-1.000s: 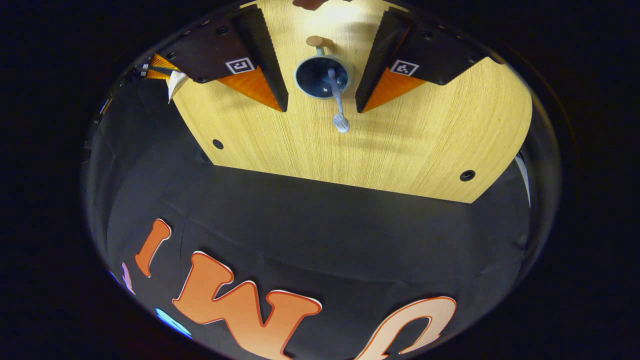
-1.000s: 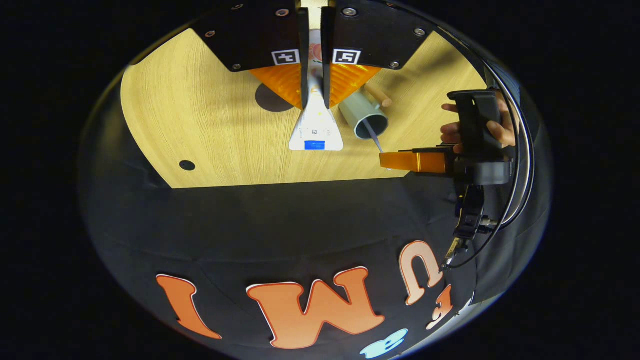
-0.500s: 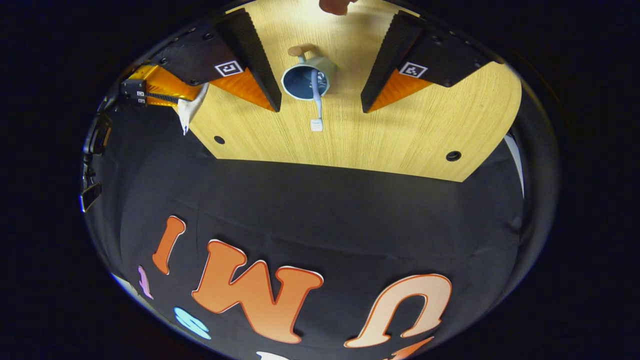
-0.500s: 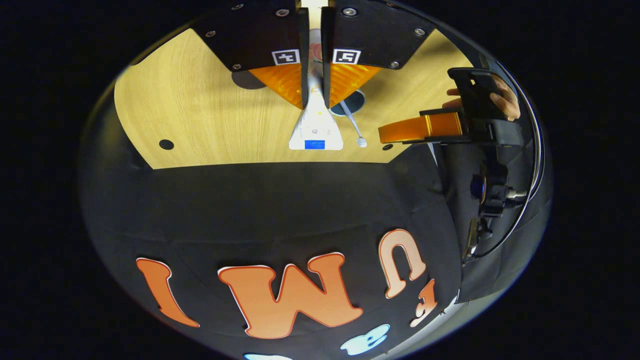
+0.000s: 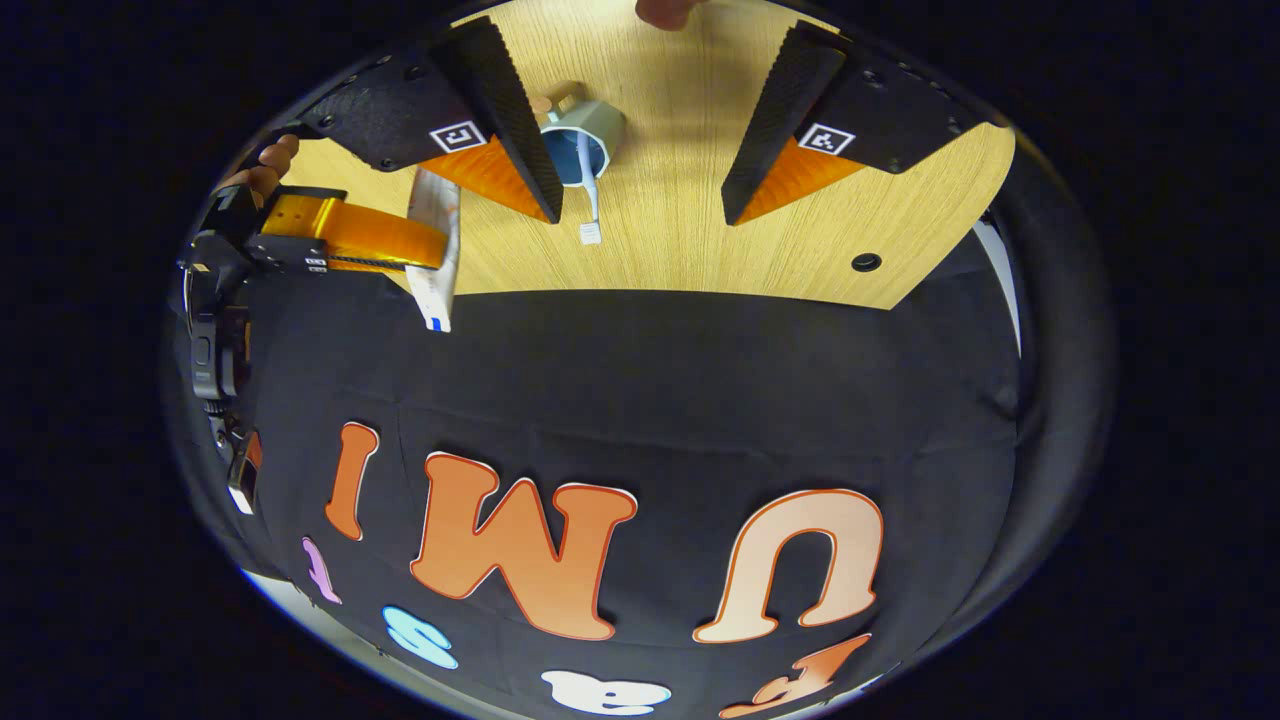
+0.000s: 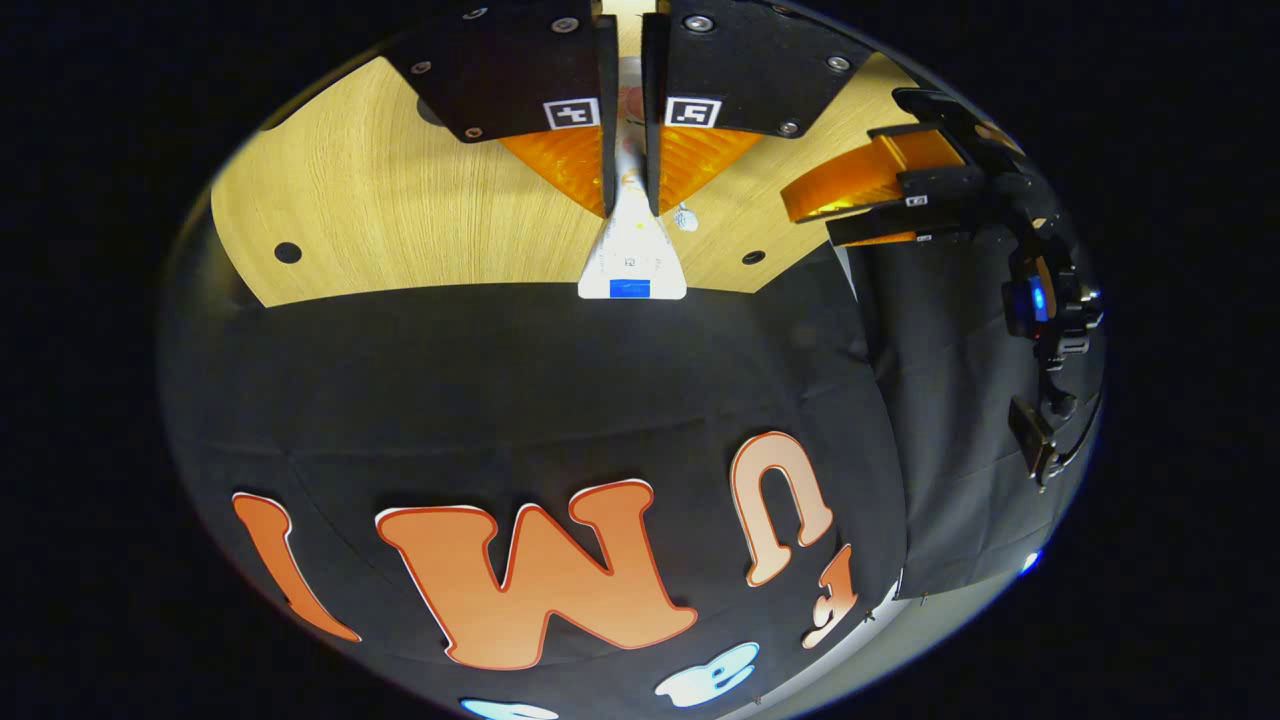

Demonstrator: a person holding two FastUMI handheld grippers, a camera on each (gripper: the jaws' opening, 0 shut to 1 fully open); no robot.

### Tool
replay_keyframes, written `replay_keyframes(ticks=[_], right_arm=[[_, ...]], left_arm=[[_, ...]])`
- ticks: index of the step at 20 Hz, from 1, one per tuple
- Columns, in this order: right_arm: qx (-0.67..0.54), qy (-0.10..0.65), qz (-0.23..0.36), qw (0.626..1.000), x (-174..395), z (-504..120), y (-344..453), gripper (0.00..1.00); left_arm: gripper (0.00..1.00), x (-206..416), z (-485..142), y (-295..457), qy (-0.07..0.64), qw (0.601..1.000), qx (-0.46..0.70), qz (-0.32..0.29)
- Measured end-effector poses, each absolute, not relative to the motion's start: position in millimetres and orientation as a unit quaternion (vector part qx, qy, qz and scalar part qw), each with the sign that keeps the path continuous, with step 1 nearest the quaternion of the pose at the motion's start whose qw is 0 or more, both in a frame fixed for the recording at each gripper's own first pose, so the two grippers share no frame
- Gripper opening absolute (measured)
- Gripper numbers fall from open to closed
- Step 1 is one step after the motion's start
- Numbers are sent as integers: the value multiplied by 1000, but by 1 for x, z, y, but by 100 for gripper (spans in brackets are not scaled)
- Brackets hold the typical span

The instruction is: Put the toothbrush and toothpaste on the desktop into the cup, then pick up the cup and place it on the coaster on the desktop.

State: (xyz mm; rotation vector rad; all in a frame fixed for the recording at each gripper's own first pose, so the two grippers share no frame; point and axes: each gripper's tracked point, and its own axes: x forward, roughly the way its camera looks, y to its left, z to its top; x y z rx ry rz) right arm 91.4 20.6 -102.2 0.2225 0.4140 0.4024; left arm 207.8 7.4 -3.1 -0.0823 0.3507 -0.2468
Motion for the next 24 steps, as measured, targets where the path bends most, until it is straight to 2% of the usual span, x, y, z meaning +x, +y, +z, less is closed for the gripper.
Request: replay_keyframes(ticks=[7, 16, 18, 21, 24], right_arm=[[119, 196, 204, 952, 98, -110, 25, 9], [115, 241, 203, 942, 105, -138, 36, 11], [119, 250, 210, 938, 102, -139, 40, 15], [125, 232, 210, 941, 104, -127, 37, 28], [128, 206, 202, 949, 109, -112, 28, 29]], left_arm=[[97, 212, -10, 23, 162, 979, -35, -116], [96, 222, -39, 32, 183, 977, -35, -108], [97, 224, -44, 30, 189, 975, -35, -109], [97, 223, -44, 23, 191, 974, -37, -112], [97, 219, -48, 13, 201, 971, -47, -123]])
